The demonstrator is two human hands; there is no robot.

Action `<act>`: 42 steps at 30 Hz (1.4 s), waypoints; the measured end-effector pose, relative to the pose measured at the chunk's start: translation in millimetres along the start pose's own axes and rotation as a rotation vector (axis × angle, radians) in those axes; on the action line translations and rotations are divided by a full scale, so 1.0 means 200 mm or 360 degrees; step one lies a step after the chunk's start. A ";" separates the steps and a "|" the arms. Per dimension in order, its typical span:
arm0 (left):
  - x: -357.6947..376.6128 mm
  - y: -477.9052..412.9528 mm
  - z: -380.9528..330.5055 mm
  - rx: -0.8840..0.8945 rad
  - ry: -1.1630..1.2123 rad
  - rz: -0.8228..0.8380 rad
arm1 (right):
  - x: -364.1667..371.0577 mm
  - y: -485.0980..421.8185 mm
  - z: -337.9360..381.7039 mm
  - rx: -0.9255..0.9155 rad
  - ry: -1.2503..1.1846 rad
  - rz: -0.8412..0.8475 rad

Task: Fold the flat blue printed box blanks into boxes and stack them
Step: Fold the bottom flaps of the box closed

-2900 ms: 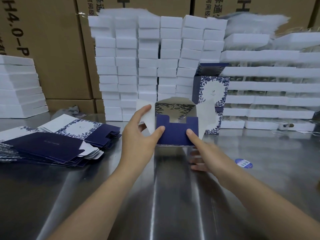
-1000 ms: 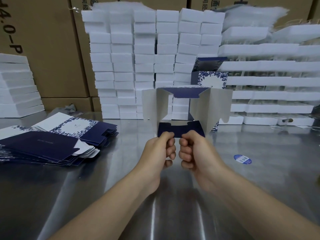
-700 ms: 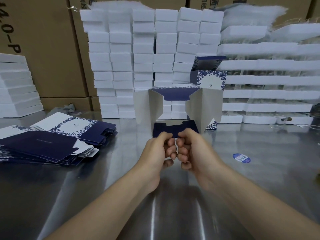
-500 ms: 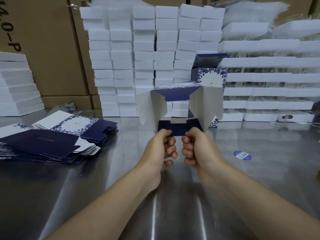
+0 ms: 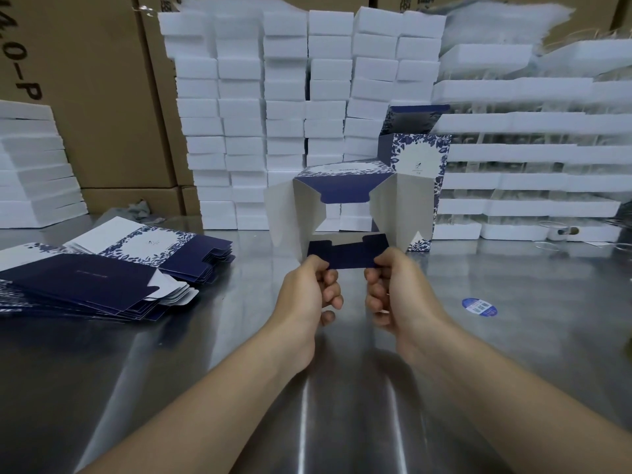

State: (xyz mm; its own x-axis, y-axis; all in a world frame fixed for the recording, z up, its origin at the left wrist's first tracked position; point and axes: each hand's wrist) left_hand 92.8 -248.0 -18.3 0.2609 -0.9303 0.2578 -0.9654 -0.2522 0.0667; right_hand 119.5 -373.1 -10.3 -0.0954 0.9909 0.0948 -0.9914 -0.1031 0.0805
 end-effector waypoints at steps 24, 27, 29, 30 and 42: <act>-0.10 -0.13 0.05 0.0451 -0.0905 -0.0323 | -0.09 -0.02 0.07 -0.0716 0.0538 -0.0485; -0.09 -0.11 0.05 0.0525 -0.1025 -0.0277 | -0.10 -0.04 0.10 -0.0693 0.0364 -0.0394; -0.08 -0.11 0.05 0.0544 -0.1043 -0.0237 | -0.11 -0.04 0.10 -0.0724 0.0342 -0.0292; -0.08 -0.11 0.05 0.0556 -0.1029 -0.0222 | -0.11 -0.05 0.09 -0.0758 0.0368 -0.0270; -0.09 -0.09 0.00 0.0835 -0.0661 -0.0218 | -0.14 -0.06 0.07 -0.0537 0.0346 0.0012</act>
State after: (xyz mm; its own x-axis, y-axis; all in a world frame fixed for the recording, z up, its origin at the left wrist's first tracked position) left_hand 104.5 -226.5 -23.8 0.4611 -0.8795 -0.1176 -0.8216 -0.3731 -0.4309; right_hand 136.4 -401.5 0.3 -0.0837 0.9891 -0.1210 -0.9609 -0.1122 -0.2530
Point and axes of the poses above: each hand's wrist, its own y-axis away from the middle knuckle, its own x-axis out of the palm, z = x × y, and after that the axes turned 4 degrees about y, right-handed
